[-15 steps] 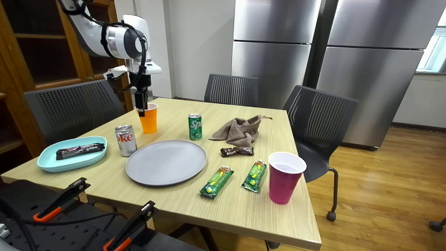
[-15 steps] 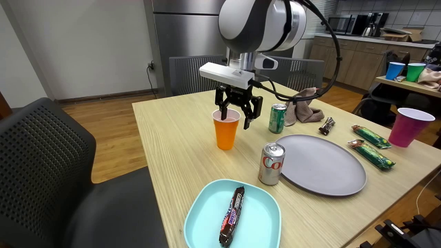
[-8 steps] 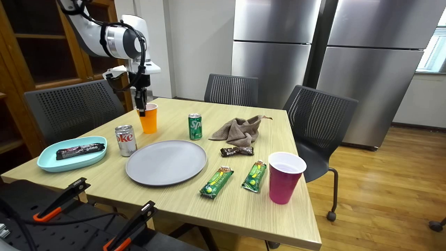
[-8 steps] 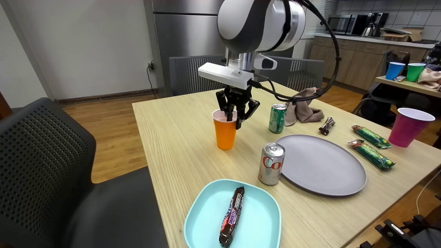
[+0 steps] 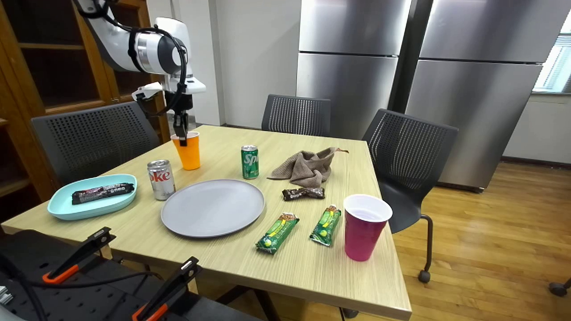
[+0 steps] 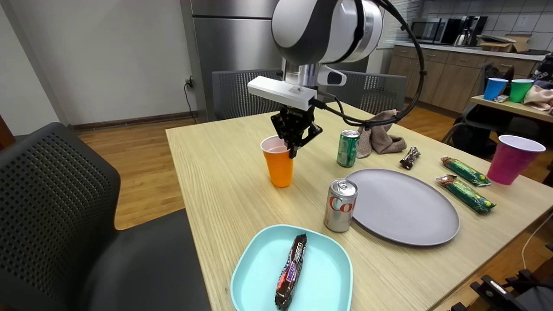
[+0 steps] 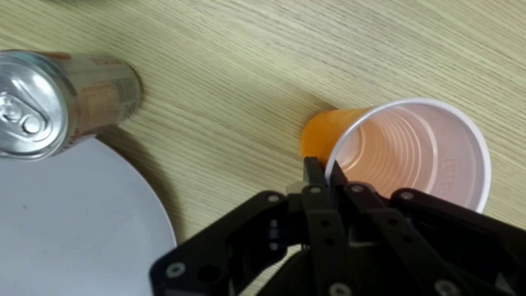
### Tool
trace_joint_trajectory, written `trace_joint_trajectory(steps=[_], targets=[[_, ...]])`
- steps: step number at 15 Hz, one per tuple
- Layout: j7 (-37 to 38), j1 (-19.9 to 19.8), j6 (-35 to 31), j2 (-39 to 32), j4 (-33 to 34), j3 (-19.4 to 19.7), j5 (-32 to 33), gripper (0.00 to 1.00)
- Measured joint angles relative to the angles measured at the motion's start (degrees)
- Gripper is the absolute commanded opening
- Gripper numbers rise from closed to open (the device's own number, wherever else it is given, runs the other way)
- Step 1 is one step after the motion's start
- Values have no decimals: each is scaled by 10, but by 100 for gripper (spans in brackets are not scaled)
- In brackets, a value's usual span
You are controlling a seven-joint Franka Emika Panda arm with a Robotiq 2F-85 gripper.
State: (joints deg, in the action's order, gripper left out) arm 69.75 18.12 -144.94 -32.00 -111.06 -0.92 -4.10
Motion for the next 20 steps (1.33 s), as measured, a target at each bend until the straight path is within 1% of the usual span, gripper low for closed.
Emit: trace_joint_trajectory(steps=[6, 11, 15, 20], targets=[[0, 0, -7, 6, 0, 0, 0, 1], [0, -1, -15, 37, -16, 0, -2, 1], [-2, -5, -15, 83, -60, 0, -2, 1], [-14, -9, -14, 159, -149, -2, -2, 1]])
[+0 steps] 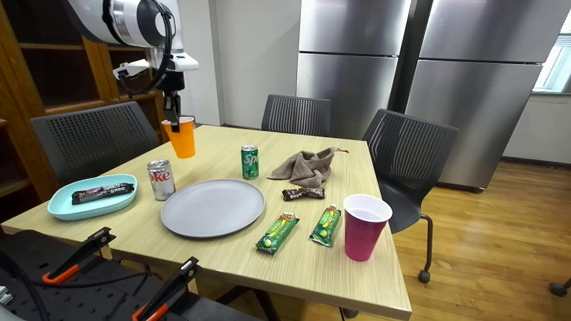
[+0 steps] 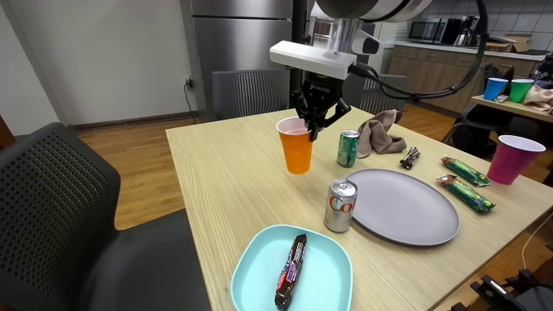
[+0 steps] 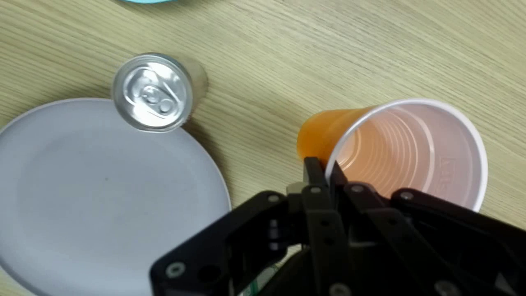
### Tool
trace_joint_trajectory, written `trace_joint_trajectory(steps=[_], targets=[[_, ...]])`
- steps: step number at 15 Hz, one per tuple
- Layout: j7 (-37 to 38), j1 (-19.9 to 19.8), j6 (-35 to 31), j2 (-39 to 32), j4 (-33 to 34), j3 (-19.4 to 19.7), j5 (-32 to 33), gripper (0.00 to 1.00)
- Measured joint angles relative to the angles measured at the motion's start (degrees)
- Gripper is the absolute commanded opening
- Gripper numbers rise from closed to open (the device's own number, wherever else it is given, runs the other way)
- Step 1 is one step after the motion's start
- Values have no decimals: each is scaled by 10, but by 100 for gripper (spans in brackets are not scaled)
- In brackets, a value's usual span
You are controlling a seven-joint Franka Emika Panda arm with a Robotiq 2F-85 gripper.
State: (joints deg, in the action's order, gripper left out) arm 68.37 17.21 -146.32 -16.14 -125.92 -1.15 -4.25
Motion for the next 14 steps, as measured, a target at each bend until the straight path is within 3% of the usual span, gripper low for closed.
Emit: trace_joint_trajectory(steps=[7, 14], targets=[[-20, -25, 8, 91, -103, -5, 0, 1], [-20, -68, 8, 137, -142, -4, 0, 1]])
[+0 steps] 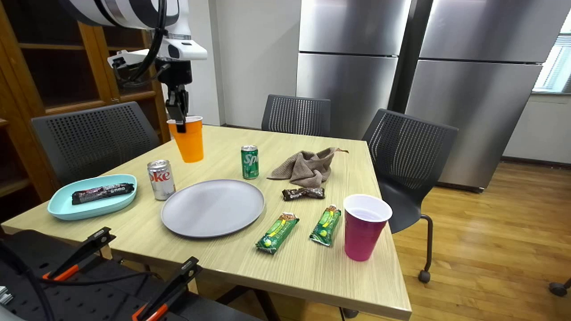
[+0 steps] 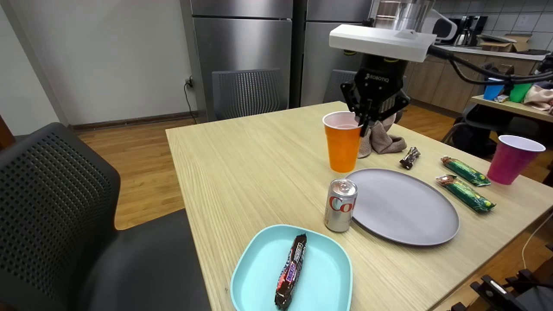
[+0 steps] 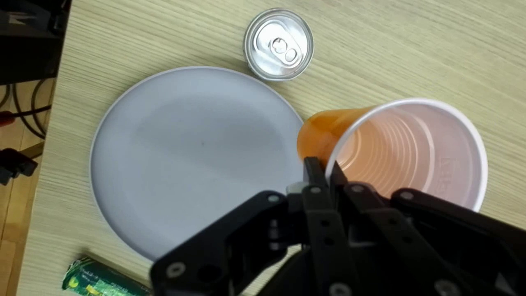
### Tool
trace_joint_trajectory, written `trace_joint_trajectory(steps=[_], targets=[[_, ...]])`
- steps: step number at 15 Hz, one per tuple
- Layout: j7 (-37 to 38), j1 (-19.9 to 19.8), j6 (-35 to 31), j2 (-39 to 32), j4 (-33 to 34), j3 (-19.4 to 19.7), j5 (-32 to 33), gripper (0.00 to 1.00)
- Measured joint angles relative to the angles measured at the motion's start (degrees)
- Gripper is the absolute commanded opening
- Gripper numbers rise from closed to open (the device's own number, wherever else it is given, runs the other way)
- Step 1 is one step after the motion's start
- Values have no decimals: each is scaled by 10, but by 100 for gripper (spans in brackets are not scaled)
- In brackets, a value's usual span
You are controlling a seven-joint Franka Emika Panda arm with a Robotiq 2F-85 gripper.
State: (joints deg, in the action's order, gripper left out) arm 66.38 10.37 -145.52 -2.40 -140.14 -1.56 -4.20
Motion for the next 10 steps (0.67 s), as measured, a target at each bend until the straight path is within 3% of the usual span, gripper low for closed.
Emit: trace_joint_trajectory(steps=[10], targets=[[3, -40, -32, -41, -6, 10, 2, 1]])
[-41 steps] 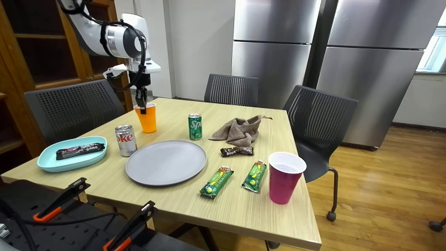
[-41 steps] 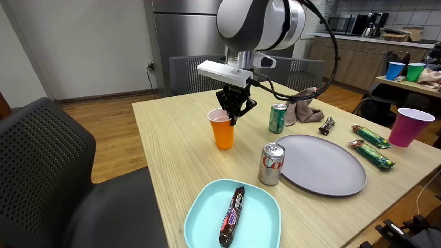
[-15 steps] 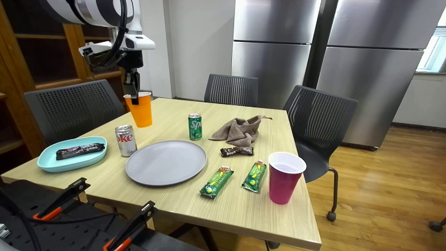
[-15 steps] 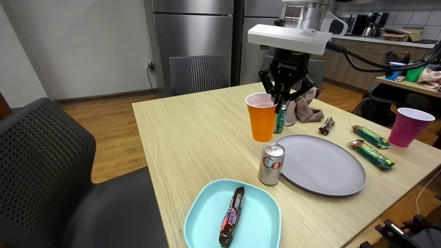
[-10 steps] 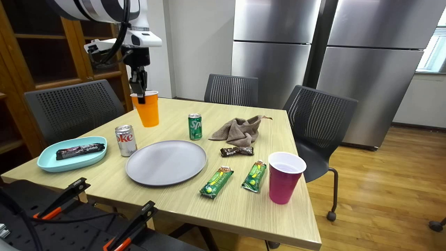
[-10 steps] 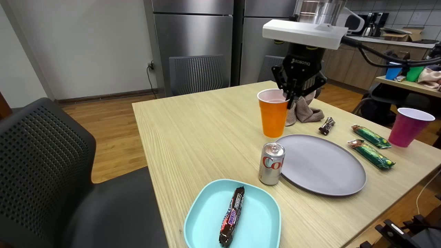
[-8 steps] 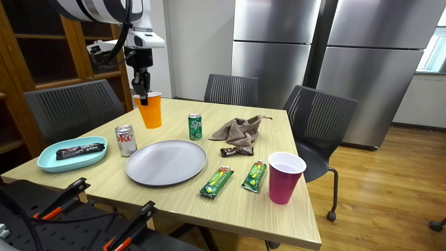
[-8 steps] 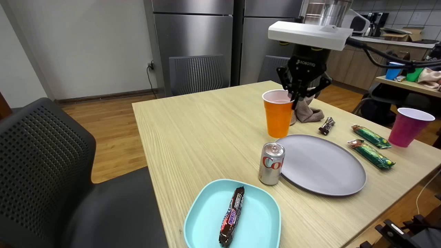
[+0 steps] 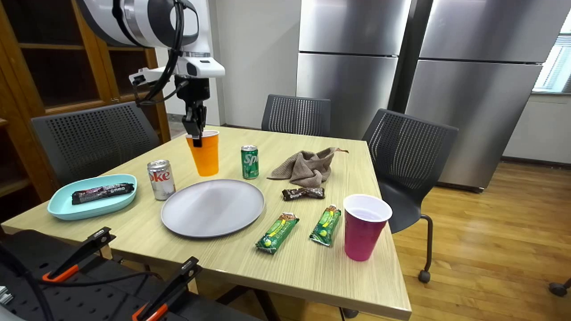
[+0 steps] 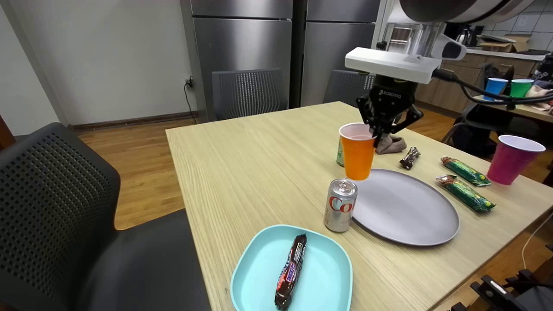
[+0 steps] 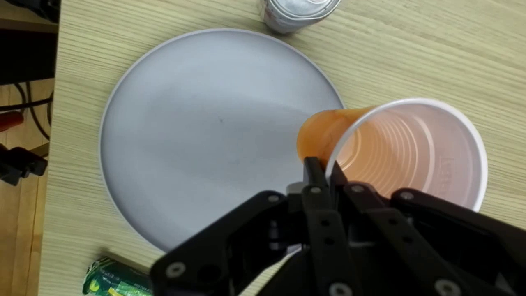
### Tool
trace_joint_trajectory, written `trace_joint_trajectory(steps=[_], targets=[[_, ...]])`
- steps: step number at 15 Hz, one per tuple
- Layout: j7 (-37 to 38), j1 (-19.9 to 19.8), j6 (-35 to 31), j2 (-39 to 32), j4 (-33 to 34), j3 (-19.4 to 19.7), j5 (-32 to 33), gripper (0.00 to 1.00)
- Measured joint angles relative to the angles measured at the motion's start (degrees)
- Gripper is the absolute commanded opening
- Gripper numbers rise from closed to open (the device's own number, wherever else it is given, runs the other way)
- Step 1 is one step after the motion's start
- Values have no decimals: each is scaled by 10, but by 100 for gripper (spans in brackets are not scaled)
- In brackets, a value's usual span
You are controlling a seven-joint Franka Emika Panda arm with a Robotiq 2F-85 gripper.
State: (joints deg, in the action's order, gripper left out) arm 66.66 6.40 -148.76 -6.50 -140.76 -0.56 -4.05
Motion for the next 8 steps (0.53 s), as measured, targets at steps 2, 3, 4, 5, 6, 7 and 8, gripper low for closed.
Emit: trace_joint_trajectory(steps=[2, 3, 4, 5, 6, 7, 8], targets=[[3, 0, -7, -20, 4, 0, 0, 1], [4, 0, -11, -29, 7, 0, 0, 1], [4, 0, -14, -38, 9, 1, 0, 1], [4, 0, -15, -45, 11, 2, 0, 1], [4, 0, -16, -52, 14, 3, 0, 1], [4, 0, -18, -58, 16, 5, 0, 1], [4, 0, -19, -63, 18, 6, 0, 16]])
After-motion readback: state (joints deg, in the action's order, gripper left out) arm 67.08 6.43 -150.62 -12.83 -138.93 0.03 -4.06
